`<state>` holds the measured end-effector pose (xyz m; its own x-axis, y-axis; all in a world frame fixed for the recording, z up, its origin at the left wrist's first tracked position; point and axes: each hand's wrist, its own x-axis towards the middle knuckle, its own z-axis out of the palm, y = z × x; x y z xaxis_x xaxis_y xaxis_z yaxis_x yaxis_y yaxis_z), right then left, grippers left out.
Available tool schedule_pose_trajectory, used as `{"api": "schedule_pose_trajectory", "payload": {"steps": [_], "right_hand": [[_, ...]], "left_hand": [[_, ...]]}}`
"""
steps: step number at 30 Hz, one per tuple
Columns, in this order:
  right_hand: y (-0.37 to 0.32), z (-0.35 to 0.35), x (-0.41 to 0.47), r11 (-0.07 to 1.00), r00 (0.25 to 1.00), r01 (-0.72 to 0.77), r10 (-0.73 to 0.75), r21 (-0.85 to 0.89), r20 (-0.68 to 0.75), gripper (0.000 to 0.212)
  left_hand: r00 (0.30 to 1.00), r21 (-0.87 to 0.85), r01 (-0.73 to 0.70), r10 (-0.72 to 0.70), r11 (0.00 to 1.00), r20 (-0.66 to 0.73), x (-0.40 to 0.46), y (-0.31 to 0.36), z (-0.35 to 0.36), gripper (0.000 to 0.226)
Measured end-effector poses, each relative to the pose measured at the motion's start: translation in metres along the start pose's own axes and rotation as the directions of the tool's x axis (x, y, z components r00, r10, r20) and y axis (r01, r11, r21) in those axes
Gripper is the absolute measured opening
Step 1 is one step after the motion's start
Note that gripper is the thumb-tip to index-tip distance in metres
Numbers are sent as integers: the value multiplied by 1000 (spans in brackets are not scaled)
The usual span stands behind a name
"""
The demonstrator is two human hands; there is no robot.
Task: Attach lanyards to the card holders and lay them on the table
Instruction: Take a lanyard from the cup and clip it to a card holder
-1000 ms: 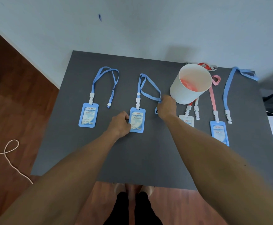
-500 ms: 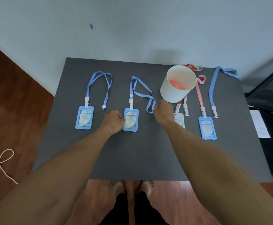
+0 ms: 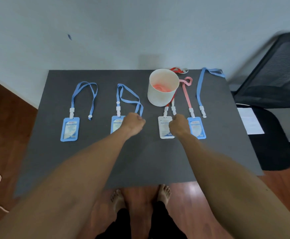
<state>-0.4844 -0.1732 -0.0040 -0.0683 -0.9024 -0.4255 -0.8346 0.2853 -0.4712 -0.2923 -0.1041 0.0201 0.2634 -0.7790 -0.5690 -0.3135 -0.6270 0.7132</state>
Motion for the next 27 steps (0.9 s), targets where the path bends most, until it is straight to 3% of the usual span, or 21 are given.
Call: {"api": "schedule_pose_trajectory", "payload": {"steps": [4,8,11,14,17,21,24,27], "right_hand": [[28,-14,17,999,998,32,-32,-6,50,15],[43,-20,31,993,983,106,-112,46,146,14],[47,-21,39,984,966,87,-121,154,229,20],[49,-15,49,974,956,17,-82,225,281,12],[50,-11,57,953,947,-80,-18,292,319,22],[43,-22,52,939,918,-161,30,303,395,13],[42,-32,51,888,889,-201,-12,413,457,17],[42,-52,52,848,863,-204,-81,490,499,10]], "left_hand": [[999,43,42,-42,998,5,5,6,42,15],[993,9,116,-115,993,-22,5,11,73,6],[985,-33,161,-163,986,-49,13,7,88,10],[977,-90,201,-206,976,-60,10,16,94,6],[966,-141,242,-252,960,-63,7,25,100,23],[951,-283,293,-309,913,-12,10,28,108,28],[959,-393,270,-282,879,28,9,30,107,25],[973,-419,227,-221,879,63,6,40,97,38]]}}
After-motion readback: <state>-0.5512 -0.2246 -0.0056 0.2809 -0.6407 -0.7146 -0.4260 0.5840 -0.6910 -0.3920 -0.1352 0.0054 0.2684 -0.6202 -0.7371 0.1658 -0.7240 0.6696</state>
